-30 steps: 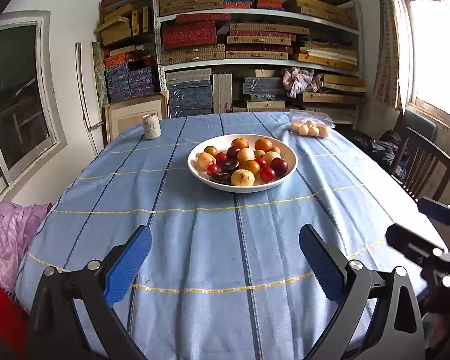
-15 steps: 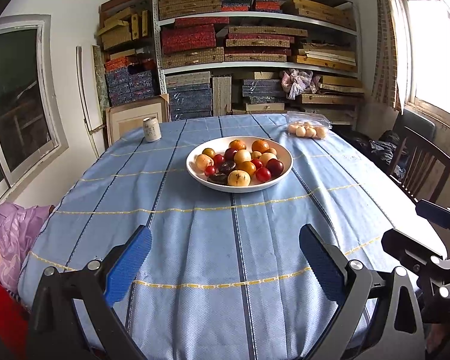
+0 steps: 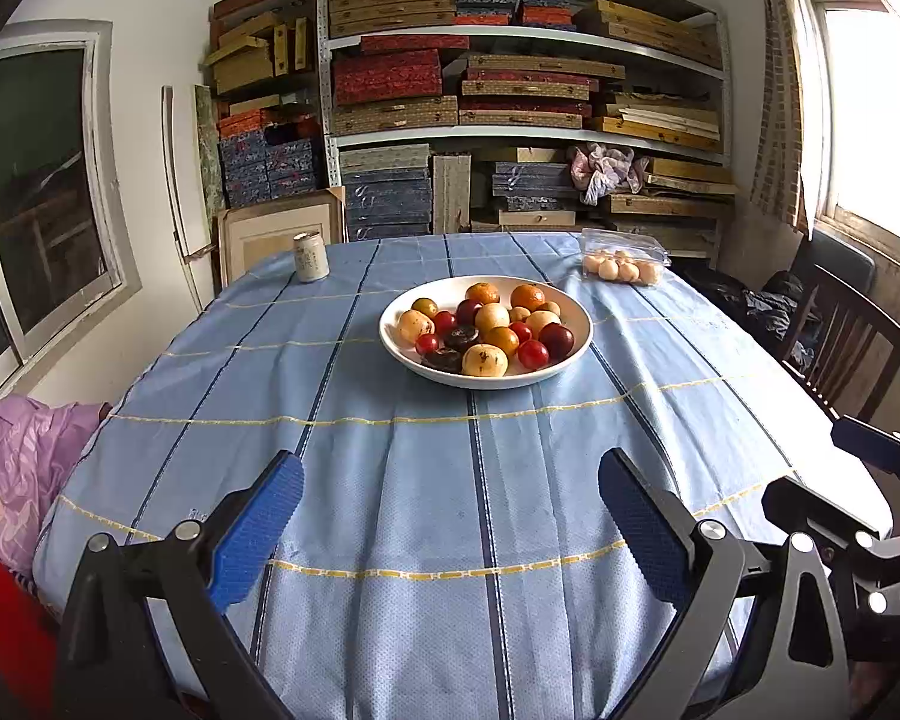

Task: Organize fruits

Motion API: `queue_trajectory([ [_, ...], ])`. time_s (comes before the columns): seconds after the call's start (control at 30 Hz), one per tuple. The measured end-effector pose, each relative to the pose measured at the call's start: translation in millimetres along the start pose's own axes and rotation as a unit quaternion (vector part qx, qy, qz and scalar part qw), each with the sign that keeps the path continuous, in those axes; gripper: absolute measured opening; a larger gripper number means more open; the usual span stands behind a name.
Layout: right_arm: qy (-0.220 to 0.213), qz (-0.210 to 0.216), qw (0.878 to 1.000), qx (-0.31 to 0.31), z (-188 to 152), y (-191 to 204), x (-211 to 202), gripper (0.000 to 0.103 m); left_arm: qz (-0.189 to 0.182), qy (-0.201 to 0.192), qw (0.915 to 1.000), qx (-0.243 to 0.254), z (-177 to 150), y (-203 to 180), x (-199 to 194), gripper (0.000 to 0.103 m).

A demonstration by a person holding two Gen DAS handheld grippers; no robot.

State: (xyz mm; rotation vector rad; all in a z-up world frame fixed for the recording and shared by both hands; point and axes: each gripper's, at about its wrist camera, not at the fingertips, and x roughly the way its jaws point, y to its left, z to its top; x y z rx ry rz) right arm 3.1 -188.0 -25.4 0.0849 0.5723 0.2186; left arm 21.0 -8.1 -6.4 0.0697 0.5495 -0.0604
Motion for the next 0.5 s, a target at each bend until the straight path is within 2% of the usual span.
queue_trajectory([
  [0.23,-0.004,-0.002,1.0,-0.006,2.5,3.0,-0.8,0.098,-0.014,-0.007,0.9999,-0.004,2.0,6.0,-4.0,0.099],
  [0.5,-0.004,-0.002,1.0,-0.005,3.1,1.9,-0.4,0.099,-0.013,0.006,0.9998,-0.012,4.3,9.5,2.8,0.099],
])
